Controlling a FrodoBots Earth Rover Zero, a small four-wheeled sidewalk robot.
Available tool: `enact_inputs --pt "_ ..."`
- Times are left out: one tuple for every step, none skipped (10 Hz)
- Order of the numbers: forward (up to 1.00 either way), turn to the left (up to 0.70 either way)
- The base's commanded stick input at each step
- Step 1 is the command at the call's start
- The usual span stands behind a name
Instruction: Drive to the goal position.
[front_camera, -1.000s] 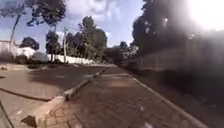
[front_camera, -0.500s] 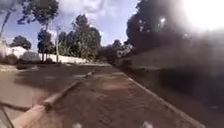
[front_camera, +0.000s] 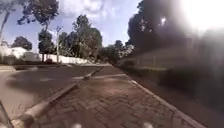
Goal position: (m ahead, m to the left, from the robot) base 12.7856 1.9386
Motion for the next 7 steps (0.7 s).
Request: enact_inputs --pt "0.70 0.00" --pt "0.70 0.00" --pt "0.70 0.00" --pt "0.70 0.00" --pt "0.70 0.00" --pt "0.70 -0.08" --pt "0.70 -0.21"
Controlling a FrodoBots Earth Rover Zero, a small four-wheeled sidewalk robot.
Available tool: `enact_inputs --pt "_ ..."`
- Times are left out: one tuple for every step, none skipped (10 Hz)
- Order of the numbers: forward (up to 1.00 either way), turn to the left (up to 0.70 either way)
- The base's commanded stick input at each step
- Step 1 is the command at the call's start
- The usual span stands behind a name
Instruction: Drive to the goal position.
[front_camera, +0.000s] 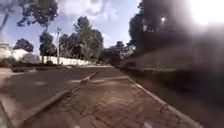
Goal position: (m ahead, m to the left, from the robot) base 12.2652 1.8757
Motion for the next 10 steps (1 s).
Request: enact_inputs --pt "0.70 -0.33" --pt "0.70 -0.34" --pt "0.70 -0.34" --pt "0.70 -0.34" --pt "0.70 -0.18" --pt "0.70 -0.02" --pt "0.70 0.00" --pt "0.70 0.00" --pt "0.70 0.00" --pt "0.70 0.00"
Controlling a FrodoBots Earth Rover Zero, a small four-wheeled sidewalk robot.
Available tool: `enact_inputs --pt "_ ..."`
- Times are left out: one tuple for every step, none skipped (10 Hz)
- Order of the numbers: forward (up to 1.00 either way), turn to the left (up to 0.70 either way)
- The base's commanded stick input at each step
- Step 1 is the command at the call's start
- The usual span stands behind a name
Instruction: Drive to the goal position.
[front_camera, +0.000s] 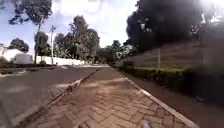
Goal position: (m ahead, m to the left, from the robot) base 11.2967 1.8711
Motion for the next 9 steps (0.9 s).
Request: enact_inputs --pt "0.70 0.00" --pt "0.70 0.00" --pt "0.70 0.00" --pt "0.70 0.00" --pt "0.70 0.00" --pt "0.70 0.00" --pt "0.70 0.00" --pt "0.70 0.00" --pt "0.70 0.00"
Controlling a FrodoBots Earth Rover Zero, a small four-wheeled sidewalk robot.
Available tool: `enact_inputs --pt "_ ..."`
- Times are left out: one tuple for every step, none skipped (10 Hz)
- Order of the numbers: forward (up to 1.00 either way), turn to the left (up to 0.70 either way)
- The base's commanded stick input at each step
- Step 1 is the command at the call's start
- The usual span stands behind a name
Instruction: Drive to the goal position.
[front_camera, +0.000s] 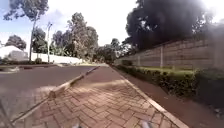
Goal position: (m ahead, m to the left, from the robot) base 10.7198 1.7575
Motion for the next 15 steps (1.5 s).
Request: enact_inputs --pt "0.70 0.00" --pt "0.70 0.00" --pt "0.70 0.00" --pt "0.70 0.00" --pt "0.70 0.00" --pt "0.70 0.00" --pt "0.70 0.00" --pt "0.70 0.00" --pt "0.70 0.00" --pt "0.70 0.00" --pt "0.70 0.00" --pt "0.70 0.00" --pt "0.70 0.00" --pt "0.70 0.00" --pt "0.70 0.00"
